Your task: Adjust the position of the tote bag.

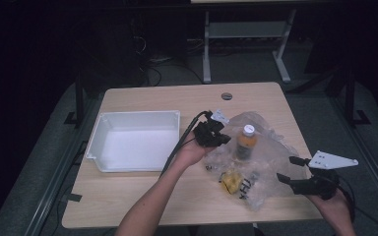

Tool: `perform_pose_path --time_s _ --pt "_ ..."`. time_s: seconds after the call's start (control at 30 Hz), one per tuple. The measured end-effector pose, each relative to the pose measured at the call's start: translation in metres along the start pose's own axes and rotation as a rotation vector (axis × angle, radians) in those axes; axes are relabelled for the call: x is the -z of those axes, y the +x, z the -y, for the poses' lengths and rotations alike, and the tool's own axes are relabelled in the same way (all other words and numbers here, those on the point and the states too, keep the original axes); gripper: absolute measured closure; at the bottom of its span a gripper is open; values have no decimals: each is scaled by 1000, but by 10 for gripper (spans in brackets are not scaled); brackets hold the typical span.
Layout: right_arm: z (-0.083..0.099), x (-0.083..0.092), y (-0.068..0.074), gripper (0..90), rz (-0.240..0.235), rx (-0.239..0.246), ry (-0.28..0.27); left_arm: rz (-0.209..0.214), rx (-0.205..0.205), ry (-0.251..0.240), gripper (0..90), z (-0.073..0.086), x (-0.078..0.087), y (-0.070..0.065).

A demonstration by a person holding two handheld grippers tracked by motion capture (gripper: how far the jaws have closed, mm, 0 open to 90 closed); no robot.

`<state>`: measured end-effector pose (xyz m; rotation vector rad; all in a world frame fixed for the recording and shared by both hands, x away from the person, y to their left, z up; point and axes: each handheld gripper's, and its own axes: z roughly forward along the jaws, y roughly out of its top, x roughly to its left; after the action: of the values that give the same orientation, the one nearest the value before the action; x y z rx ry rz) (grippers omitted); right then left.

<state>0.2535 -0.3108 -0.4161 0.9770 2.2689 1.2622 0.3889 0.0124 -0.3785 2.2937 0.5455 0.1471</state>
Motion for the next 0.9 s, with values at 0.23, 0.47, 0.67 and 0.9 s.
perform_pose_path --time_s 0.23,0.47,0.67,0.9 --pt "0 -2 1 226 -6 2 9 -11 33 14 898 14 -4 8" --pt "0 -4 2 226 -12 9 16 -6 54 61 899 25 -19 6" --pt "0 -6 2 226 -15 12 23 -9 33 74 897 29 -17 6" --pt "1 -7 2 226 -22 7 27 16 25 59 820 33 6 5"
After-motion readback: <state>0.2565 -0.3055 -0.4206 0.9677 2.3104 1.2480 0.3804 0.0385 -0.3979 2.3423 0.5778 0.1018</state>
